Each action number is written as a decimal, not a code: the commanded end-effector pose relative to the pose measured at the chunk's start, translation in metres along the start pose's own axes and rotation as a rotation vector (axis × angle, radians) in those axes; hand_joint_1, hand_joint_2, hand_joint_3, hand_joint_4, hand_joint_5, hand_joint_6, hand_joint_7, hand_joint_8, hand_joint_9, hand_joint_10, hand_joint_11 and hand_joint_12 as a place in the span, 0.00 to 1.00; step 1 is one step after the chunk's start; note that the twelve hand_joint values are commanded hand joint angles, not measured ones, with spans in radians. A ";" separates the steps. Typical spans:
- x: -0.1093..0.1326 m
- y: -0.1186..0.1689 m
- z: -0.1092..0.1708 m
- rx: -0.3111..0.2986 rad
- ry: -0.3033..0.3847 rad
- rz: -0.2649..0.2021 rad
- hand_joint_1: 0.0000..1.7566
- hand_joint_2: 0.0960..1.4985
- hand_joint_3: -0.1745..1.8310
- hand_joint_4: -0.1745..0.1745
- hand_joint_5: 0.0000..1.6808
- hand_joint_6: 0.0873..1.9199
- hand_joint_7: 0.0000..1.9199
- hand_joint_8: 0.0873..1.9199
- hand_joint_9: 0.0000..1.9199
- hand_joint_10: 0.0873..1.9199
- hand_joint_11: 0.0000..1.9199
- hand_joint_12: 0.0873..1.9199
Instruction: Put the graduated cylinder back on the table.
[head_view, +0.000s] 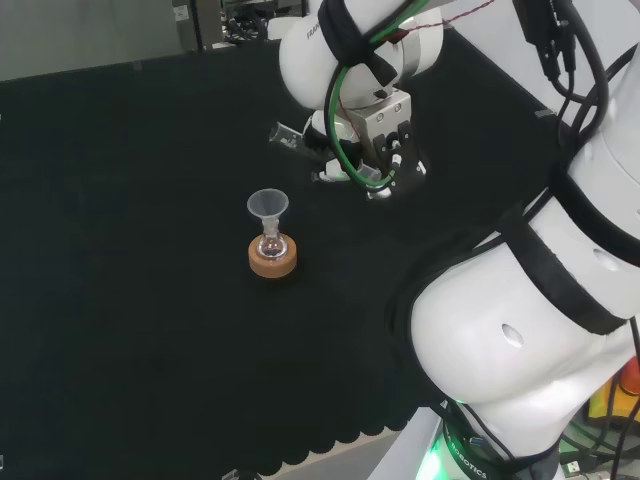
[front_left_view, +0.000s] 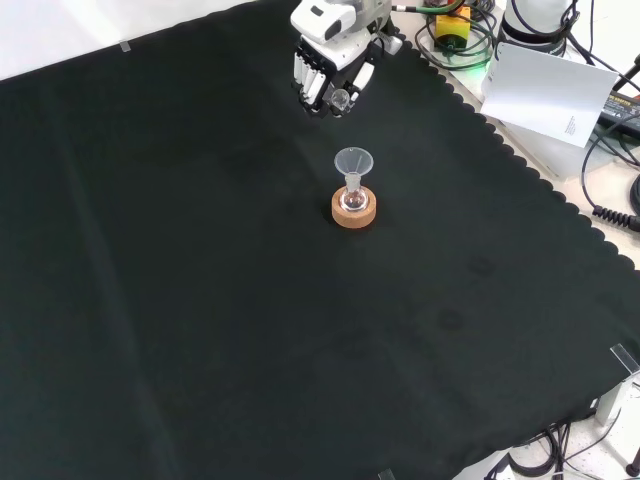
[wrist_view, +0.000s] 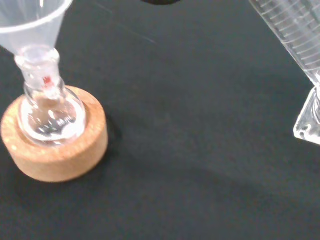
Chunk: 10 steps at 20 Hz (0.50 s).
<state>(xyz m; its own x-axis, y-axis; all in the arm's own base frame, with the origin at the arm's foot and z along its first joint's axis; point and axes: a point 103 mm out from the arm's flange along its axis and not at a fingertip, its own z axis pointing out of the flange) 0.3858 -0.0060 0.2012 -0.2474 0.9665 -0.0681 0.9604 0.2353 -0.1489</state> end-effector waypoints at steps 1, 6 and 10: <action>-0.012 0.020 0.010 -0.060 0.169 -0.002 0.62 0.77 0.09 0.30 0.53 0.58 0.56 0.25 0.72 0.00 0.68 0.35; -0.027 0.046 0.023 -0.092 0.290 -0.011 0.62 0.77 0.09 0.30 0.53 0.58 0.55 0.24 0.72 0.00 0.68 0.35; -0.039 0.071 0.032 -0.111 0.375 -0.031 0.62 0.77 0.09 0.30 0.53 0.58 0.55 0.24 0.72 0.00 0.68 0.35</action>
<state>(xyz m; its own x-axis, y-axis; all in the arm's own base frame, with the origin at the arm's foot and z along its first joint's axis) 0.4073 -0.0099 0.1797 -0.2305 0.9607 0.1547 0.9625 0.2484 -0.1086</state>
